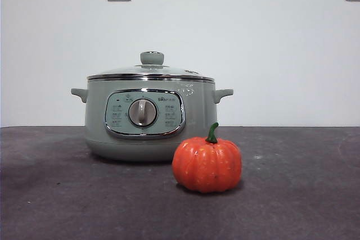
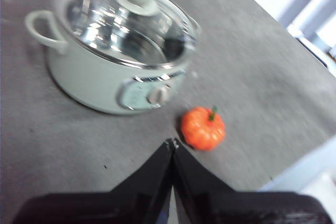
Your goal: Pick up the pumpkin,open the lid,put the pumpkin in the pot,close the lid
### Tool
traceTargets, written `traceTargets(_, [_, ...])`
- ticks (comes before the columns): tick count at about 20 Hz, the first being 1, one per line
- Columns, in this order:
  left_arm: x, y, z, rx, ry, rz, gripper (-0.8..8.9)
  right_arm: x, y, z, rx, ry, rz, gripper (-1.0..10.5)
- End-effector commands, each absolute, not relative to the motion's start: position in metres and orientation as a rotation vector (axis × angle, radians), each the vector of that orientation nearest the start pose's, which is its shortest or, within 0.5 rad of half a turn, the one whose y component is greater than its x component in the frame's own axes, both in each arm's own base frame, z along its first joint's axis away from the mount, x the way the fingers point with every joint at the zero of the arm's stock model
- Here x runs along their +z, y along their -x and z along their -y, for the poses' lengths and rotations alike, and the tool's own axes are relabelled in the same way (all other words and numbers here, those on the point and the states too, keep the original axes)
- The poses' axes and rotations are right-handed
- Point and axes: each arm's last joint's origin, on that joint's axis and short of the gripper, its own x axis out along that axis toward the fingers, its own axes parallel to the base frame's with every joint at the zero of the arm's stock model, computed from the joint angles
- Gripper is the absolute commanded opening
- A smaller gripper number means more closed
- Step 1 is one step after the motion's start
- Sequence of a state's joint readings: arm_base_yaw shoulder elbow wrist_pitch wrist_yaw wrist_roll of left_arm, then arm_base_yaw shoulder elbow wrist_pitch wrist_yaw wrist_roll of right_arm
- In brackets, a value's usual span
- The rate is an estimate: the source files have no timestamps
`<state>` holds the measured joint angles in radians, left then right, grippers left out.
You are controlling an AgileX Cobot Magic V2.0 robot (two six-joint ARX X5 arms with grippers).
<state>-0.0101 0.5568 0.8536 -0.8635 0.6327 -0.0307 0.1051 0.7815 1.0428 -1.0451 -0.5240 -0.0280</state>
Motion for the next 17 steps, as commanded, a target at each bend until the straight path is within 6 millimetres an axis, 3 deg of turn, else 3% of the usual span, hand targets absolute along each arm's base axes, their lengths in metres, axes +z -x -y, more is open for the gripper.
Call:
traceTargets(1, [0.3293, -0.0888, 0.0202, -0.69, 0.136, -0.574, -0.08, 0.3525, -0.1169, -0.0299, 0.666, -0.054, -0.799, -0.1])
traceTargets(9, [0.3316, -0.0888, 0.0225, -0.733, 0.125, -0.634, 0.16, 0.3542, -0.1117, -0.0387, 0.749, -0.011, -0.845, 0.2])
traceTargets(10, [0.3315, -0.089, 0.0225, -0.732, 0.126, -0.635, 1.25, 0.3542, -0.1118, -0.0387, 0.749, -0.011, -0.845, 0.9])
traceTargets(12, [0.3315, -0.0892, 0.0224, -0.728, 0.135, -0.64, 5.78, 0.3542, -0.1118, -0.0387, 0.742, -0.021, -0.849, 4.0])
traceTargets(13, [0.3315, -0.0892, 0.0224, -0.725, 0.141, -0.642, 7.17, 0.3542, -0.1118, -0.0388, 0.735, -0.038, -0.857, 5.7])
traceTargets(14, [0.3315, -0.0892, 0.0224, -0.723, 0.149, -0.645, 7.3, 0.3541, -0.112, -0.039, 0.73, -0.051, -0.863, 6.6])
traceTargets(17, [0.3315, -0.0892, 0.0225, -0.723, 0.149, -0.645, 7.3, 0.354, -0.1121, -0.0397, 0.735, -0.051, -0.866, 6.7])
